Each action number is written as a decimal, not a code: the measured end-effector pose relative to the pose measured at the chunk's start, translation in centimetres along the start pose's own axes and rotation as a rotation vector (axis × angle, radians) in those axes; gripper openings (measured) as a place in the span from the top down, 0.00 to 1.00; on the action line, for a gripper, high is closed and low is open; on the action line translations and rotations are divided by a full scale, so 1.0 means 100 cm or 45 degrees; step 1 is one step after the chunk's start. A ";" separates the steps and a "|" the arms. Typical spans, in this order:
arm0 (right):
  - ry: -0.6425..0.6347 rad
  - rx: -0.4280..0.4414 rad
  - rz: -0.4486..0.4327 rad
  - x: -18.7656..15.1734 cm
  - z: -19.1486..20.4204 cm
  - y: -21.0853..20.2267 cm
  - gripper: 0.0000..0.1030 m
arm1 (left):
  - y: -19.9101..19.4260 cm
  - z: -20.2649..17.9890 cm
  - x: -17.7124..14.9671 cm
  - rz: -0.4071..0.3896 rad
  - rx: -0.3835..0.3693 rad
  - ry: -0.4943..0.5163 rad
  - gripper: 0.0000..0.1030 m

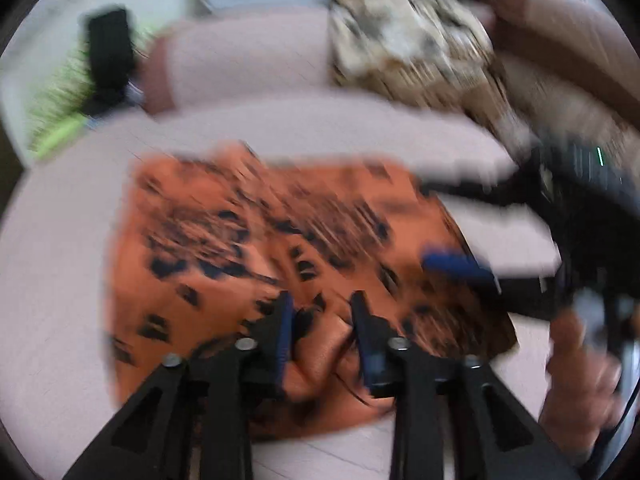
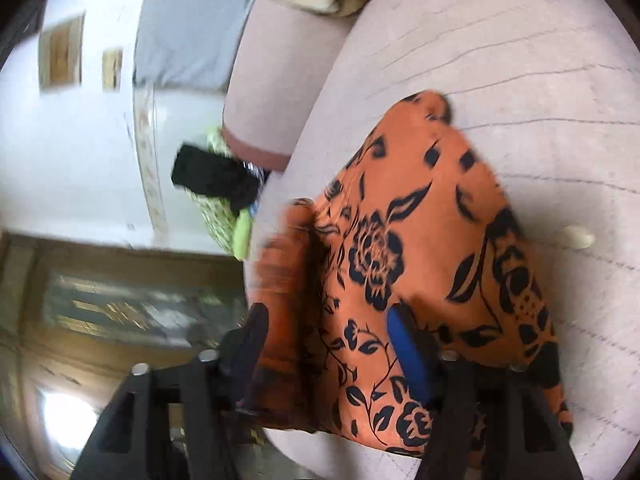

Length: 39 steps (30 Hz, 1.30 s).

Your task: Fold small clothes

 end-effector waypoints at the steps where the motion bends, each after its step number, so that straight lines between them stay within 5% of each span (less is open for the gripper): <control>1: 0.023 0.019 0.004 0.002 -0.002 -0.002 0.36 | -0.004 -0.001 -0.005 0.007 -0.050 -0.006 0.66; 5: 0.034 0.032 0.041 0.007 -0.001 0.004 0.36 | -0.065 0.014 -0.023 -0.168 -0.179 0.098 0.44; 7: -0.020 0.004 0.092 0.008 0.009 0.020 0.36 | -0.102 0.039 -0.024 -0.349 -0.124 0.116 0.23; 10: -0.062 -0.033 0.160 0.006 0.019 0.047 0.35 | -0.124 0.098 -0.014 -0.478 -0.033 -0.023 0.20; 14: -0.138 -0.139 0.252 0.009 0.023 0.092 0.34 | -0.076 0.180 -0.001 -0.346 0.001 -0.411 0.20; 17: -0.137 -0.175 0.299 0.012 0.024 0.124 0.33 | -0.019 0.202 -0.012 -0.153 0.011 -0.515 0.21; 20: -0.212 -0.166 0.312 0.006 0.040 0.144 0.32 | 0.001 0.188 -0.014 -0.085 0.047 -0.483 0.21; 21: -0.252 -0.159 0.302 0.002 0.045 0.149 0.39 | -0.003 0.184 -0.011 -0.107 0.078 -0.444 0.21; 22: -0.297 -0.195 0.297 -0.002 0.048 0.153 0.66 | -0.006 0.182 -0.008 -0.117 0.088 -0.425 0.21; 23: -0.346 -0.273 0.281 -0.005 0.050 0.156 0.81 | -0.009 0.178 -0.008 -0.127 0.070 -0.410 0.21; 25: -0.430 -0.361 0.216 -0.011 0.053 0.152 0.84 | -0.014 0.170 -0.006 -0.148 -0.011 -0.403 0.21; 32: -0.621 -0.345 -0.138 -0.033 0.098 0.067 0.85 | -0.040 0.115 0.000 -0.309 -0.045 -0.182 0.19; 36: -0.520 -0.425 -0.222 -0.027 0.060 0.014 0.84 | -0.007 0.095 -0.005 -0.151 0.021 -0.127 0.16; 39: -0.255 -0.651 -0.212 -0.007 -0.012 -0.002 0.74 | 0.016 0.084 -0.012 -0.046 0.044 -0.063 0.15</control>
Point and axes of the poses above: each gripper's, at about its wrist camera, not at the fingertips, and y roughly the way its jaws point, z to its left, x to its top, the point moved 6 cm from there along y, roughly the way its jaws point, and after that the axes turned 12 degrees about z, right-handed, at the moved point
